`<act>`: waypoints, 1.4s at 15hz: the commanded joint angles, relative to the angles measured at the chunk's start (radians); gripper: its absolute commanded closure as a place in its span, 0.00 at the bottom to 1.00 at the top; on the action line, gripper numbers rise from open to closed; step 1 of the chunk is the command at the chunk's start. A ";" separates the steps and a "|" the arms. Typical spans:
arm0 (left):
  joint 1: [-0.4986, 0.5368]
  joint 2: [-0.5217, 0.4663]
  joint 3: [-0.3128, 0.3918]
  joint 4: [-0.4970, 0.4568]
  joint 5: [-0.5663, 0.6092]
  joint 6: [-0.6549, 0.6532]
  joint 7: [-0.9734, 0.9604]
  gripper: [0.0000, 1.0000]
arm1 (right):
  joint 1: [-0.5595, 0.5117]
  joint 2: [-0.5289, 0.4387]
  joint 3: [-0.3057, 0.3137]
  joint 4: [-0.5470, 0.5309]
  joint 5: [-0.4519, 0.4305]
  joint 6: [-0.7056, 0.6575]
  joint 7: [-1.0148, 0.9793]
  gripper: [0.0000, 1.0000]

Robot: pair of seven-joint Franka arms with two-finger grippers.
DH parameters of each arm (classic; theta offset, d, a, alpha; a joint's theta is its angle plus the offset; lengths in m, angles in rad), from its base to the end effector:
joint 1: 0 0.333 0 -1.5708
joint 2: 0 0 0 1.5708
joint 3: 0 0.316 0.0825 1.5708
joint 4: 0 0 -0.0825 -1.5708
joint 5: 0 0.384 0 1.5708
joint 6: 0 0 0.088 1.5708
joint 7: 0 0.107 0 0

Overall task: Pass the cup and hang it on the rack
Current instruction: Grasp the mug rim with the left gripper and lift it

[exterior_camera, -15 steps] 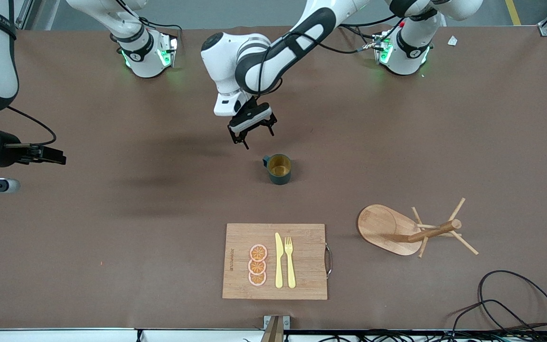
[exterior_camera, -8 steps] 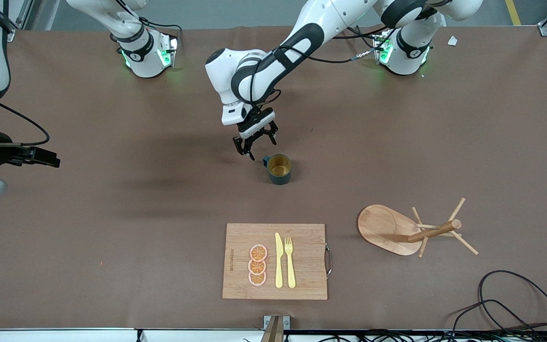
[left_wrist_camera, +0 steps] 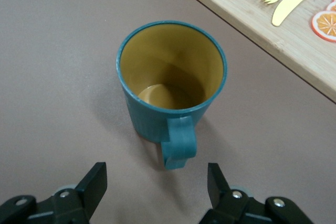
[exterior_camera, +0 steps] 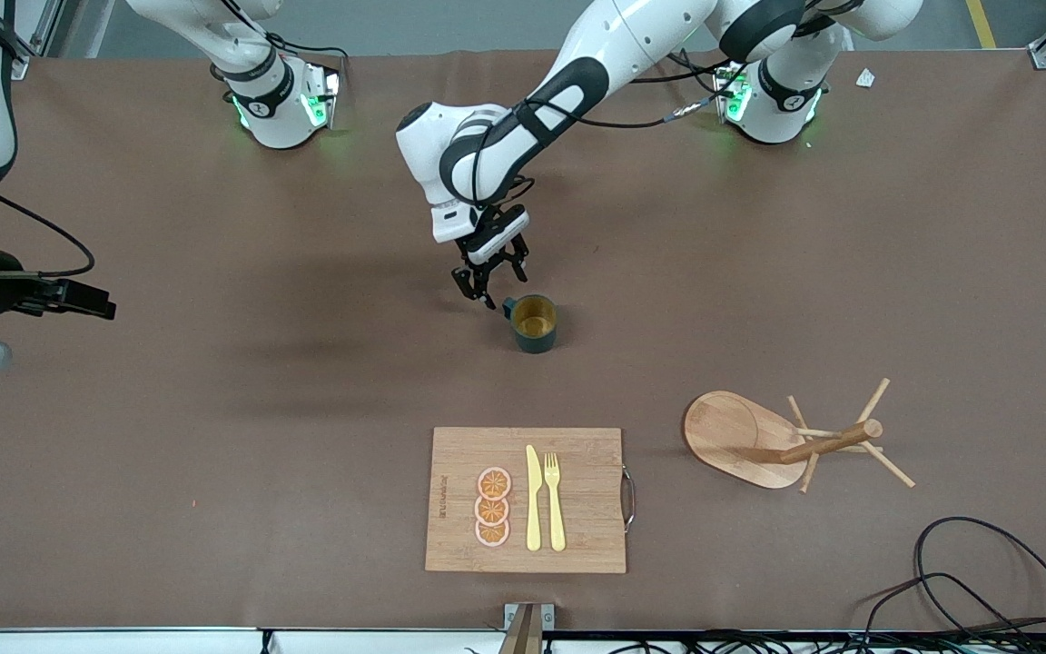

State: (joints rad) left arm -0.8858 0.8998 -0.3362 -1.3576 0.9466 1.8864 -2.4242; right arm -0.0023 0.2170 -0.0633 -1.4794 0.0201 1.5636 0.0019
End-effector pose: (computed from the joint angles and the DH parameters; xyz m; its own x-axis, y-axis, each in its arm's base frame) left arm 0.3453 -0.6265 0.1867 0.5203 0.6284 0.5782 0.7088 -0.6955 0.1180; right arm 0.6119 -0.0343 0.5401 0.9890 -0.0671 -0.1320 -0.0685 -0.9976 -0.0061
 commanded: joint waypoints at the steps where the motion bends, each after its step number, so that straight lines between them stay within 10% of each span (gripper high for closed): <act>1: -0.007 0.013 0.006 0.022 0.024 -0.003 -0.024 0.22 | -0.013 -0.017 0.013 0.002 0.041 -0.028 0.076 0.00; 12: -0.002 0.013 0.037 0.023 0.044 -0.001 -0.012 0.41 | 0.004 -0.287 0.013 -0.217 -0.029 0.003 0.073 0.00; 21: 0.008 -0.016 0.036 0.032 0.038 -0.001 0.132 0.96 | -0.007 -0.323 0.007 -0.205 -0.029 -0.048 0.075 0.00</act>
State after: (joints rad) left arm -0.8840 0.9005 -0.3004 -1.3357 0.9656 1.8865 -2.3455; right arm -0.0019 -0.0772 -0.0634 -1.6627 0.0041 1.5163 0.0636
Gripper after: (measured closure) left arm 0.789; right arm 0.000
